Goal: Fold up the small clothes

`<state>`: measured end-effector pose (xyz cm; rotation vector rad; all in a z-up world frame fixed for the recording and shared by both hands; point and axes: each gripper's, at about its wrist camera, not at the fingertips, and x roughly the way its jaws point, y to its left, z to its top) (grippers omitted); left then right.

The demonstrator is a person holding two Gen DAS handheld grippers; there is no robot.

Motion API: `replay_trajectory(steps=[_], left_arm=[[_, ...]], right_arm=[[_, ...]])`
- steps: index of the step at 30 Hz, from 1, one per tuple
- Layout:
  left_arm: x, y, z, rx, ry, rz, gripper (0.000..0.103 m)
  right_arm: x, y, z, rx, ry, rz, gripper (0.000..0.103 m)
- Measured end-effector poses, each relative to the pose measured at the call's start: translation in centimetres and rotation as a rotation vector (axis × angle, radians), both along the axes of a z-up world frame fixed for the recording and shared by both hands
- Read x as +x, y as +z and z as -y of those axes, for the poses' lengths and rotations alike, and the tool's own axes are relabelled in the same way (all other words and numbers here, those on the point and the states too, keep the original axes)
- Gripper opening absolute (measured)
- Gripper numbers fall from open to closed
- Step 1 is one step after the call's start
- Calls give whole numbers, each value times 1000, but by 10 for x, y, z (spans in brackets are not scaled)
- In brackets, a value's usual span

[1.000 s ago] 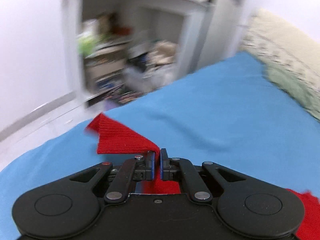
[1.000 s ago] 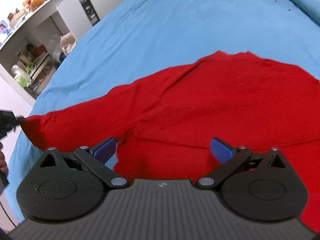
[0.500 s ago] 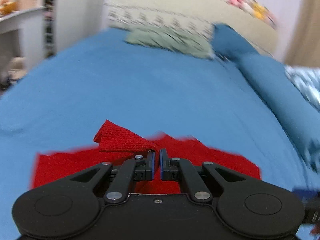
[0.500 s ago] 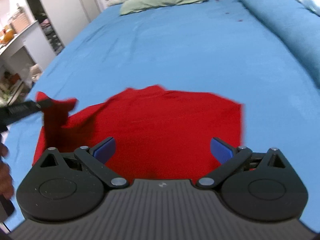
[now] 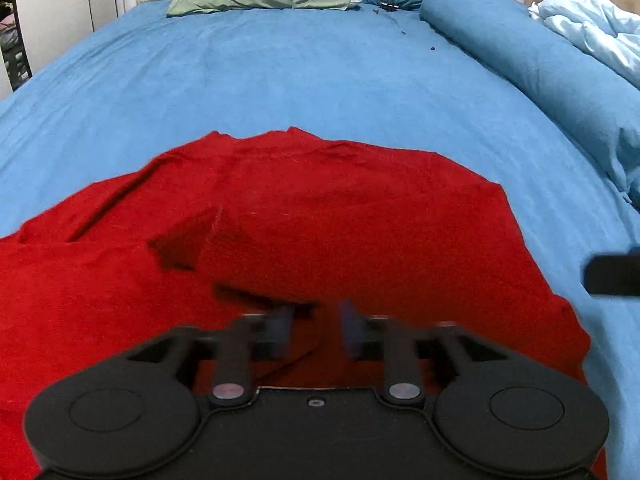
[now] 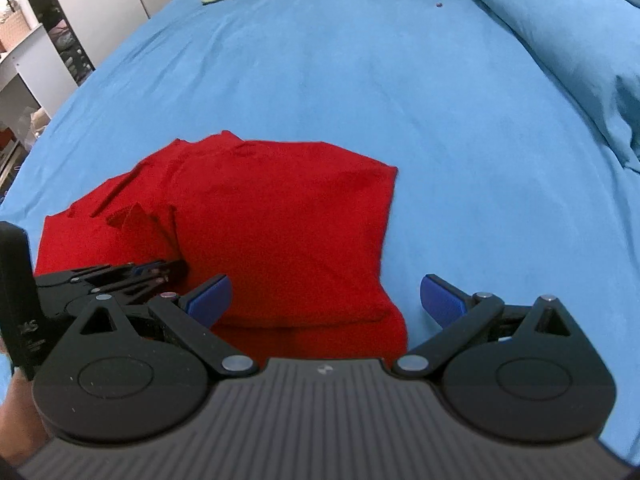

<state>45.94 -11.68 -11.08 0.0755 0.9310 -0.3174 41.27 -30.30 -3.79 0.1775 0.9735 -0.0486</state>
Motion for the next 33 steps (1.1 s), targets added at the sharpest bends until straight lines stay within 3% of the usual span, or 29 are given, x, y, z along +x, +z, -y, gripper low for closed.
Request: replay_trajectory(steps=[1,5,8,14,17,18,19,22,27,30,33], left_arm=[[-5,4,-3,5,7,10,58],[-15,17,-33,41,61,17,59],[-21,20,-73,91,128,24,59],[-22,7,-149,174,248,0,58],[-23,-3,-180,190,289,-16,58],[-21,-6,-188,195,303,-24,58],[-24,-5,-193,197,316,-26,58],[-21,-5,-205,190,347,-23,59],[-23,-8,-207,174,360,-25,59],[-30,-9,-209,160,373,-36,59],[-31,-9,-212,149,373,-39,59]], right_arm=[[1,1,1,2,16,6,103],[16,6,-18,12,87,16,103],[28,-4,-51,8,212,-17,103],[43,-33,-129,-116,449,5,102],[58,-53,-160,-179,518,1,86],[63,-60,-168,-204,535,-9,72],[69,-66,-174,-232,535,-21,60],[79,-66,-167,-180,424,-25,44],[59,-48,-129,-72,151,40,42],[49,-55,-110,-23,49,17,42],[45,-68,-100,32,21,-7,42]])
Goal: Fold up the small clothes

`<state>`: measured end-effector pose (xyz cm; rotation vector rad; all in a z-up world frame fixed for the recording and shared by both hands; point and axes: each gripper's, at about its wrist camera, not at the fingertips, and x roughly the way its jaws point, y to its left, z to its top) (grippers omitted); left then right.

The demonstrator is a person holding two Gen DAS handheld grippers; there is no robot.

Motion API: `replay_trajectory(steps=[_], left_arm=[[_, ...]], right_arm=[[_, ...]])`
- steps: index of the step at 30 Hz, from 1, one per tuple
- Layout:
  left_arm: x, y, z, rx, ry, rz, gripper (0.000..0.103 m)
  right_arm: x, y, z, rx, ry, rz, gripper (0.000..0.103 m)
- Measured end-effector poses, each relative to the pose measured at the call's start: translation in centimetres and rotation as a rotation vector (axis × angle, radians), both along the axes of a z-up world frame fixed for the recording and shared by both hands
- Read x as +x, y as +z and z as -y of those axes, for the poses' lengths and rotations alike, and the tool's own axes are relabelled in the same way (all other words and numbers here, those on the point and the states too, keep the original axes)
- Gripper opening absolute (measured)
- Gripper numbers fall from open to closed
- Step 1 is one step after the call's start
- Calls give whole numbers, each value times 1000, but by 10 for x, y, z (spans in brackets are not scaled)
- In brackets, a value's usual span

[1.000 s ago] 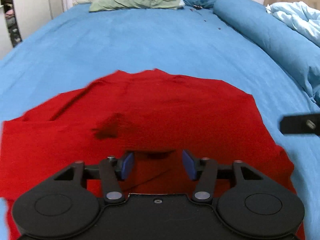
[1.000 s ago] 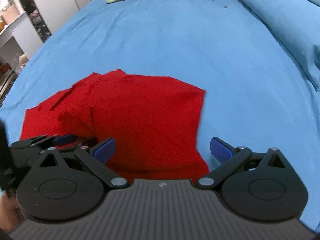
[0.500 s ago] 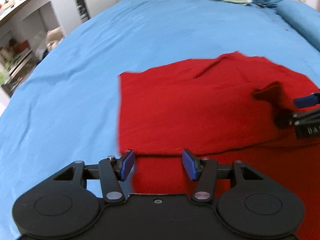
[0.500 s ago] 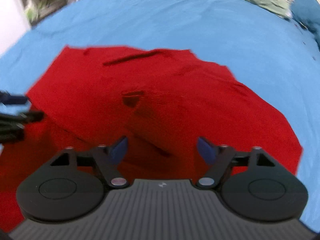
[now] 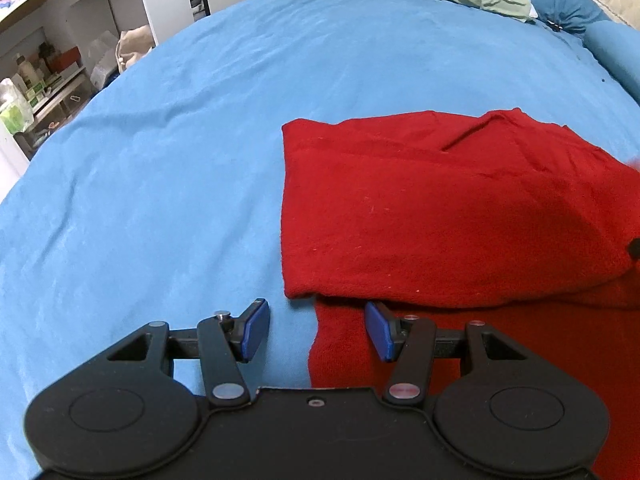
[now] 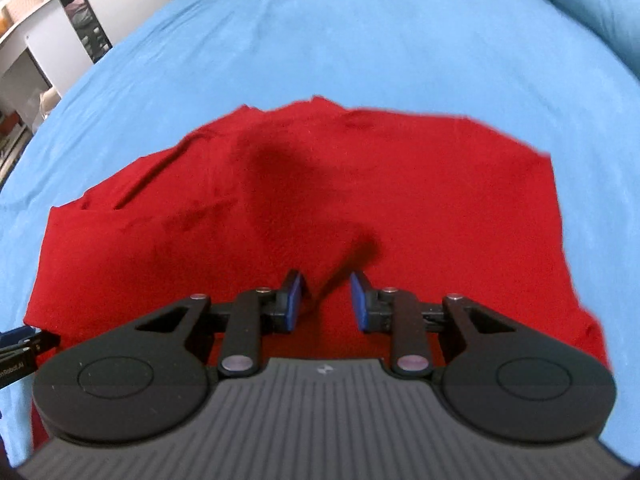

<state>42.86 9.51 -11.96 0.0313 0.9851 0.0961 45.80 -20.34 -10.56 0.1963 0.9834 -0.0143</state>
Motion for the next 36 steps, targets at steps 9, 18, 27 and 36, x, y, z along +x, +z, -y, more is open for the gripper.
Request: replay_trajectory(steps=[9,18,27,36], left_arm=[[0,-1,-4,11,-16,9,59],[-1,-3,-5,17,-20,22,58],[18,-5,4,-20,-77,46,24],[12,-1,6,22,-100,22,5]], right_arm=[[8,-2,8,52,-50,-1,43],[22,6,13,-1,-105,15,20],[-6,84,29,-141,-71,220,20],[-27,51,82,-129,-222,142,19]])
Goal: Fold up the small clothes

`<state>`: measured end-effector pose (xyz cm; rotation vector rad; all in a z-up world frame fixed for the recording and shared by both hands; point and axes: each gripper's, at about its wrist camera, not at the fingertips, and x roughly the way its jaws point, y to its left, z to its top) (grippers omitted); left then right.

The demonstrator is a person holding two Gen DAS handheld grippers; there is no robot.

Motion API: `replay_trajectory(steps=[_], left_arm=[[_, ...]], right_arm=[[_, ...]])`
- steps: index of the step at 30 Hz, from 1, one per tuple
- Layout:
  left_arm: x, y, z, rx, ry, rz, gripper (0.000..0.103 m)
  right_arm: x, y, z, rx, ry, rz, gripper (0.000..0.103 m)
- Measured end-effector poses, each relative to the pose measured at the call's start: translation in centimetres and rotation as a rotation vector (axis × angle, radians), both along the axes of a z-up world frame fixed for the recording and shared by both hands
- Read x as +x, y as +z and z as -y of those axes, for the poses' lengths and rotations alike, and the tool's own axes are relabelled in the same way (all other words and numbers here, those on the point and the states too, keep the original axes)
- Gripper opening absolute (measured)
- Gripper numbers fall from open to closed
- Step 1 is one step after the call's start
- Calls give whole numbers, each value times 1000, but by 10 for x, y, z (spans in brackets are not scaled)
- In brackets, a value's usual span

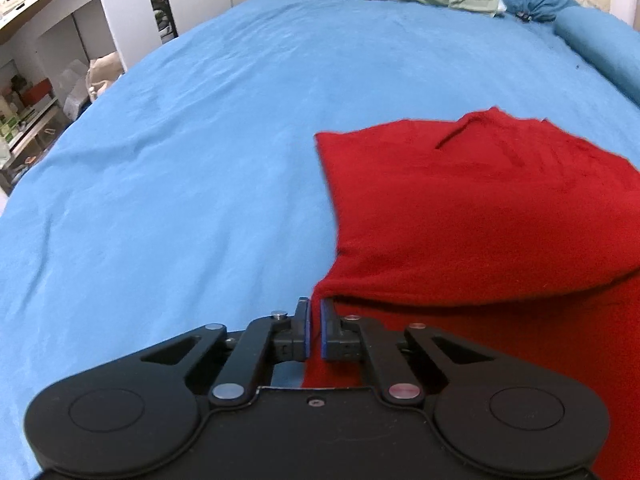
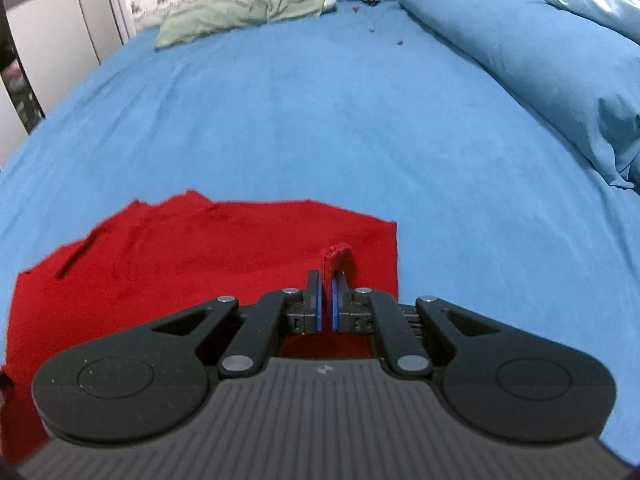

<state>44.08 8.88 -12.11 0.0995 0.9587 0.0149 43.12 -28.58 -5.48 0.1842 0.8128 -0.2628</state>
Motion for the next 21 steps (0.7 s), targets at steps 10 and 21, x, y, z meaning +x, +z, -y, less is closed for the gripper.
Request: replay_trajectory(steps=[10,21], left_arm=[[-8,12,2,13,-12,-25,9],[4,23,47,-60,-169,33,60]], right_arm=[[-11,-49,6,-12,-27,-134,29],[-25,-36,-20,-97,204,-42,74]])
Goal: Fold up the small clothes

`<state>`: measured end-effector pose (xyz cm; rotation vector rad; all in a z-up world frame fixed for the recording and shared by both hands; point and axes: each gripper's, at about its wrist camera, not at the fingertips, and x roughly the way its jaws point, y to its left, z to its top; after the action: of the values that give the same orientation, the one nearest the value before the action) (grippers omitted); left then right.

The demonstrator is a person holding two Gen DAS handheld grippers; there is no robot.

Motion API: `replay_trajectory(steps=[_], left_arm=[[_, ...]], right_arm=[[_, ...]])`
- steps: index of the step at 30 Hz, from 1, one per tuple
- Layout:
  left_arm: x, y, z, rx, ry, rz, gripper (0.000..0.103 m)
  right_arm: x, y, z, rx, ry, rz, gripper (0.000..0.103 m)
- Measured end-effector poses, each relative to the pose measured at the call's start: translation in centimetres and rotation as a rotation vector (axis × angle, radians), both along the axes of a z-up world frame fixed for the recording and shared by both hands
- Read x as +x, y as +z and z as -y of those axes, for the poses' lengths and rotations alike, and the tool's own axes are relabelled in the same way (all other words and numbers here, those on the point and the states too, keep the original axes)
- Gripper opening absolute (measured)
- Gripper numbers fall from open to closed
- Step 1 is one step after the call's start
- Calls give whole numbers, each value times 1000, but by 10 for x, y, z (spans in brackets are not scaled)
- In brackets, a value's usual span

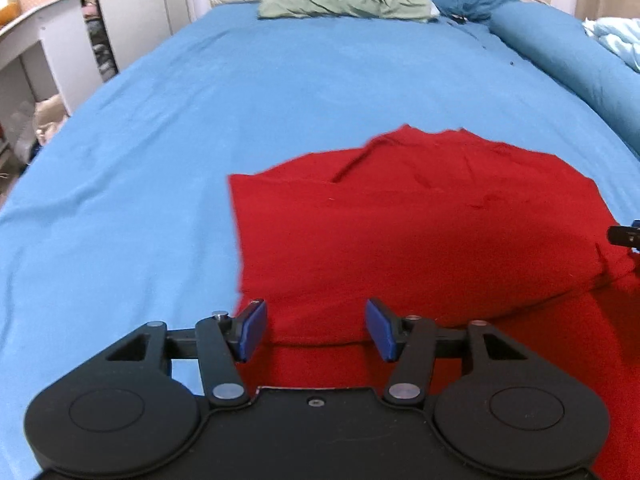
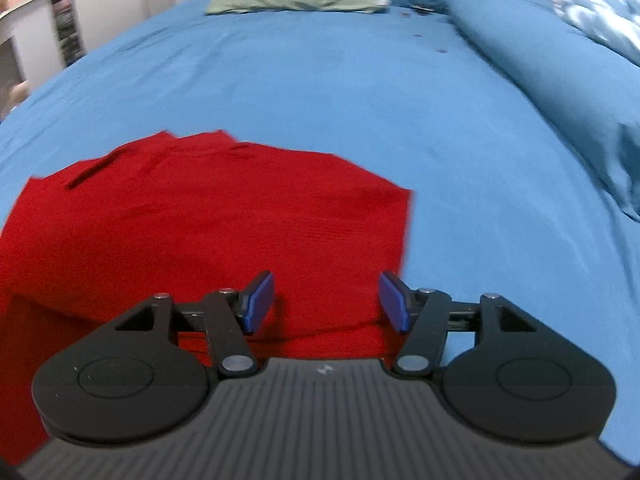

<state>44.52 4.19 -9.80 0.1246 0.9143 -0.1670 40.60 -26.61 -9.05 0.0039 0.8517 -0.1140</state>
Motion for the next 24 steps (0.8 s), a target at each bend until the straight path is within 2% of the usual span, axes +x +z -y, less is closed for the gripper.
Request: replay_trajectory(steps=[4,6,14,19,24], left_arm=[[13,-26,8,-1,35,-58,61],[12,-30,7,-21,50,-37,64],[4,-36,13,-34,84,11,71],[-4,-26,11,-29,86,34,72],[-26,7,7,-15,66,100,73]], right_arm=[[9,-19,-1,33,-26,-22,80],[10,-34,6,64,-49,-51,82],[9,-50,14,96,13,44,87],[3,-42,13,83,65,60,89],[-23,-3,9,51,132,173,94]])
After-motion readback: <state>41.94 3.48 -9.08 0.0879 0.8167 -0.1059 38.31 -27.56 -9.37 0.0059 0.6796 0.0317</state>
